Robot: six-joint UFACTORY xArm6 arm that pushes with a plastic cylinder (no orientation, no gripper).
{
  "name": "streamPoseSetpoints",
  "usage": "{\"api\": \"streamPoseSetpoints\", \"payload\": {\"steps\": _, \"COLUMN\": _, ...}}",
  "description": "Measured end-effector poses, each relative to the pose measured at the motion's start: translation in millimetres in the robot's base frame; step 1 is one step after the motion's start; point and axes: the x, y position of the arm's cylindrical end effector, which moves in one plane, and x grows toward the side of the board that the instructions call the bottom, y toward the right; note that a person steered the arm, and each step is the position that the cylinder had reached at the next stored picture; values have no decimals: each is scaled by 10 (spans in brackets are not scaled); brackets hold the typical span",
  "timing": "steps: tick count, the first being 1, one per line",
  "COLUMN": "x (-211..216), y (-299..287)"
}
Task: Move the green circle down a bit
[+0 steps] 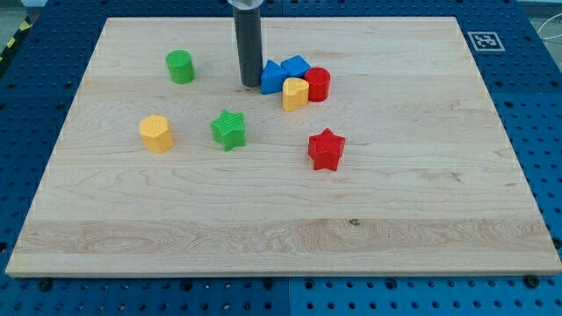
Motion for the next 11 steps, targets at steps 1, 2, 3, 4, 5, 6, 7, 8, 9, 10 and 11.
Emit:
{"api": "streamPoseSetpoints", "payload": {"steps": 1, "x": -8, "y": -1}}
{"api": "streamPoseSetpoints", "payload": {"steps": 2, "x": -207, "y": -282}}
{"api": "streamPoseSetpoints", "payload": {"steps": 3, "x": -276, "y": -396}}
{"api": "streamPoseSetpoints", "payload": {"steps": 4, "x": -341, "y": -517}}
{"api": "streamPoseSetpoints", "payload": {"steps": 5, "x": -426, "y": -808}}
{"api": "streamPoseSetpoints", "payload": {"steps": 6, "x": -461, "y": -812}}
{"api": "streamPoseSetpoints", "payload": {"steps": 7, "x": -630, "y": -1068}}
{"api": "streamPoseSetpoints", "payload": {"steps": 8, "x": -630, "y": -1093}}
{"api": "streamPoseSetpoints", "payload": {"steps": 9, "x": -592, "y": -1247}}
{"api": "streamPoseSetpoints", "payload": {"steps": 10, "x": -442, "y": -1263}}
{"api": "streamPoseSetpoints", "payload": {"steps": 11, "x": -339, "y": -1262}}
